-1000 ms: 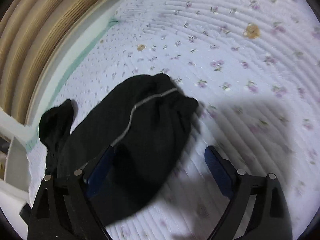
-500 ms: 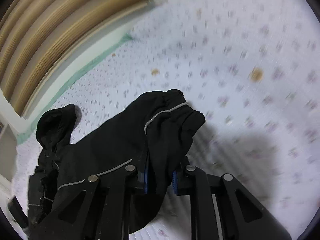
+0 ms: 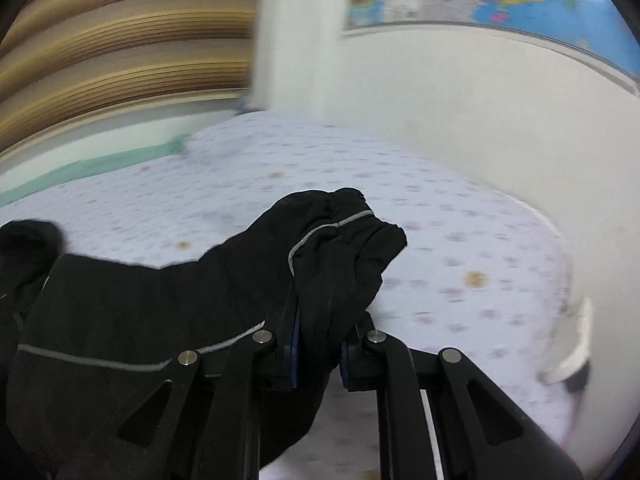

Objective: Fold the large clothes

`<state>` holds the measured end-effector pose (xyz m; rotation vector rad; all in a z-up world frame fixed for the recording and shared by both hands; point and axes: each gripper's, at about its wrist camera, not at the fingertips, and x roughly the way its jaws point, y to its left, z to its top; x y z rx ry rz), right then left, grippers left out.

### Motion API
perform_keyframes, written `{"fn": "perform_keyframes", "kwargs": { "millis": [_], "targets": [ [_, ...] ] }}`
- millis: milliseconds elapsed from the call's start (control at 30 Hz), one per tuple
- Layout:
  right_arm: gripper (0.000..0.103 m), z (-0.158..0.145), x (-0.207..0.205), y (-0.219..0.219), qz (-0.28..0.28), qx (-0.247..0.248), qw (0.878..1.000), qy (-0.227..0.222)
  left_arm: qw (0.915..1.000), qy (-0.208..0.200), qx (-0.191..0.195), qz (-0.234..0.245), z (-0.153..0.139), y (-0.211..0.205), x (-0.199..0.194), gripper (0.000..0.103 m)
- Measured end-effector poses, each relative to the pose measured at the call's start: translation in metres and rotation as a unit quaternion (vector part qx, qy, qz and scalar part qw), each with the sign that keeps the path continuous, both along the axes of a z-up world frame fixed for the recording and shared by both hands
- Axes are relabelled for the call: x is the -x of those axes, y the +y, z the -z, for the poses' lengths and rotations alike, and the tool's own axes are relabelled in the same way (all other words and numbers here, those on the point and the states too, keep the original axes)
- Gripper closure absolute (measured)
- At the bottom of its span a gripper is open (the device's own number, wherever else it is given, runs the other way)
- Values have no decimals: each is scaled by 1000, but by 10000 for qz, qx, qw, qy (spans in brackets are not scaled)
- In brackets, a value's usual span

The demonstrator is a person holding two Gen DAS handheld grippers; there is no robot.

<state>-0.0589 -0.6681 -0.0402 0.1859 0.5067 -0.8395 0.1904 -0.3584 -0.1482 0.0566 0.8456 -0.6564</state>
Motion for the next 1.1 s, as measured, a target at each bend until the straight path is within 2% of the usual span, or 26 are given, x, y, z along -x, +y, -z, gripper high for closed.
{"fn": "perform_keyframes", "kwargs": {
  "millis": [133, 233, 333, 433, 533, 567, 633, 667, 700, 800, 867, 1000, 1100],
  "targets": [
    [87, 11, 25, -42, 586, -192, 9980, 109, 9988, 364, -309, 149, 29, -21, -6, 56],
    [87, 29, 37, -63, 679, -629, 9957, 75, 9989, 448, -47, 128, 33, -14, -9, 56],
    [87, 51, 41, -73, 764, -893, 9930, 110, 9990, 416, 21, 184, 34, -10, -7, 55],
    [87, 67, 45, -79, 520, -1300, 9901, -145, 9995, 244, -31, 190, 35, -11, 2, 55],
    [77, 72, 52, -89, 371, -1759, 9826, -466, 9996, 174, -46, 194, 36, -11, 3, 55],
    [68, 73, 54, -93, 292, -1904, 9796, -567, 9997, 168, -41, 191, 36, -11, 2, 55],
    [68, 74, 57, -97, 161, -2112, 9746, -725, 9997, 175, -50, 186, 36, -12, 0, 55],
    [76, 73, 57, -97, 132, -2123, 9746, -695, 9997, 177, -70, 172, 36, -12, -1, 55],
    [87, 71, 57, -94, 109, -2077, 9759, -658, 9996, 188, -113, 166, 34, -13, -1, 55],
    [88, 55, 51, -75, -4, -1877, 9809, -503, 9991, 263, -265, 182, 22, -14, -3, 55],
    [88, 35, 46, -55, -216, -1781, 9822, -550, 9993, 273, -175, 160, 7, -3, -2, 55],
    [89, -10, 27, -4, -722, -1539, 9837, -581, 9998, 209, 62, 34, -28, 41, 5, 55],
    [89, -39, 0, 49, -1249, -1429, 9801, -578, 9998, 87, 101, -165, -54, 86, 12, 55]
  ]
}}
